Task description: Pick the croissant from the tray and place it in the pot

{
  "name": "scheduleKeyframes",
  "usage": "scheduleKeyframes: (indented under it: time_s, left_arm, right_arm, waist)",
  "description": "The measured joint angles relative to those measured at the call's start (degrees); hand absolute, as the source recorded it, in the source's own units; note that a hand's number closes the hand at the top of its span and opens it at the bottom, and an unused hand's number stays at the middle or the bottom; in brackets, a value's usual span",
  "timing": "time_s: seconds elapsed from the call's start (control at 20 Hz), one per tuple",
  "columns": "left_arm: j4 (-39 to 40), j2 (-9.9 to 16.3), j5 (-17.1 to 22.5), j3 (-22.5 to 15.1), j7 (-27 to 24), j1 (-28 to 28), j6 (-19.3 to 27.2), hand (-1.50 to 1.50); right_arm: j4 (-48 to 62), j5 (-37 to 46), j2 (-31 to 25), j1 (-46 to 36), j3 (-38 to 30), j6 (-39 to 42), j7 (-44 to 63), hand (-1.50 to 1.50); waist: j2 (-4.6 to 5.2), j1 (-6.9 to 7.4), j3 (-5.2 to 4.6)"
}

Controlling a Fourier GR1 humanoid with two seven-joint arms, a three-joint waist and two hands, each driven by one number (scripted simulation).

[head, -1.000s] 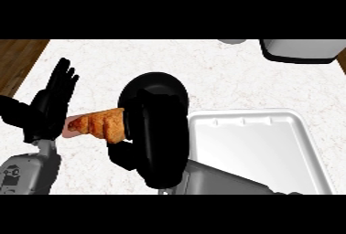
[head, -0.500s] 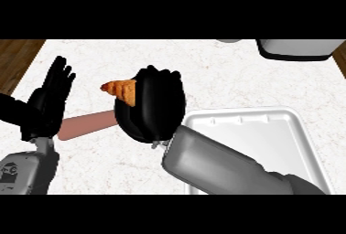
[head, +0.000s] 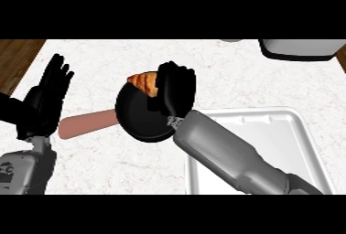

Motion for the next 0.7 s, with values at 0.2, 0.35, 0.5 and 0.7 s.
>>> scheduleKeyframes:
  time_s: [0.2,0.35,0.5,0.7]
  left_arm:
    - [-0.5,-1.3,-0.7,-1.2,-0.6,0.4,0.3,0.00]
    - [-0.7,-1.7,-0.8,-1.6,-0.8,0.4,0.3,0.00]
    - [-0.6,-2.2,-1.4,-1.9,0.2,-0.8,1.1,0.00]
    - [-0.2,-1.5,-1.1,-1.1,-0.1,-1.1,0.6,0.00]
  right_arm:
    - [2.8,-8.9,0.2,1.2,-1.9,-4.5,-4.1,-1.50]
    - [3.3,-15.7,0.3,1.8,-2.4,-8.4,-8.8,-1.50]
    - [1.7,-20.8,0.3,2.6,-3.4,-13.9,-14.2,-1.50]
    - [-0.7,-27.1,0.2,3.9,-5.3,-20.8,-21.3,-1.50]
  waist:
    - [0.28,0.74,0.04]
    - [0.43,1.15,0.06]
    - [0.53,1.22,0.12]
    - [0.41,0.79,0.12]
